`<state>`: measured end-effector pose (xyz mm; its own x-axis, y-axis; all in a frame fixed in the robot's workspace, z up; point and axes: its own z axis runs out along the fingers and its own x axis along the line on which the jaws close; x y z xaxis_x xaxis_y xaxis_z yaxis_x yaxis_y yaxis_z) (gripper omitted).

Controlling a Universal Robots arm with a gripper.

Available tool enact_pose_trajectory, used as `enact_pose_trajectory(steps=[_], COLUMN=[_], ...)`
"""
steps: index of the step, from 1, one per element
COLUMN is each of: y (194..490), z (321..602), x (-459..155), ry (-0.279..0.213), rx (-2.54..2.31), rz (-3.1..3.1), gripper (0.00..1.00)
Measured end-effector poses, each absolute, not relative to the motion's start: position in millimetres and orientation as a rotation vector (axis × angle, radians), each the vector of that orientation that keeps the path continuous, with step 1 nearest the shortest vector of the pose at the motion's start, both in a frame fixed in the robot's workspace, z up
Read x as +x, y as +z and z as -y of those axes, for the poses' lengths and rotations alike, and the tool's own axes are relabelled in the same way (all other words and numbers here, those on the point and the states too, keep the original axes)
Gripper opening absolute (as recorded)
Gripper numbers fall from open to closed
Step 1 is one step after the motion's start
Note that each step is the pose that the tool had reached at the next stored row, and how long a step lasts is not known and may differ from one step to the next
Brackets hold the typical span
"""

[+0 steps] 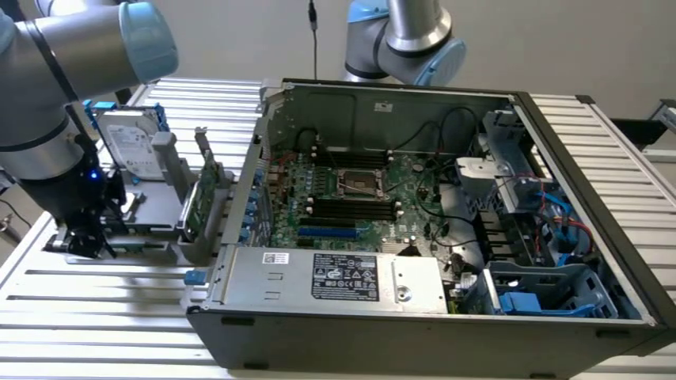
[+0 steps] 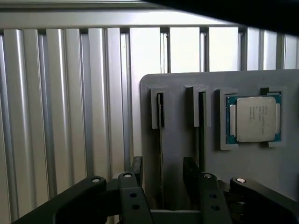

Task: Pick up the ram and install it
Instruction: 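Pick up the ram and move it above insertion slot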

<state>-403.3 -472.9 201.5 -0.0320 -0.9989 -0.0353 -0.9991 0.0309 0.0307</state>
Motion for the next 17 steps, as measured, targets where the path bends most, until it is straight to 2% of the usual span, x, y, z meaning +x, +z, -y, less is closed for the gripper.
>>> enact_pose_trajectory(steps=[14,16,17], y=[195.3,194.8,194.6], z=[472.9,472.9,472.9], x=[-400.7,-400.4,-400.1], ry=[0.073,0.073,0.073], rx=[-2.183,-2.183,-2.183], rz=[-2.252,-2.252,-2.252], gripper=[0.48,0.46,0.4])
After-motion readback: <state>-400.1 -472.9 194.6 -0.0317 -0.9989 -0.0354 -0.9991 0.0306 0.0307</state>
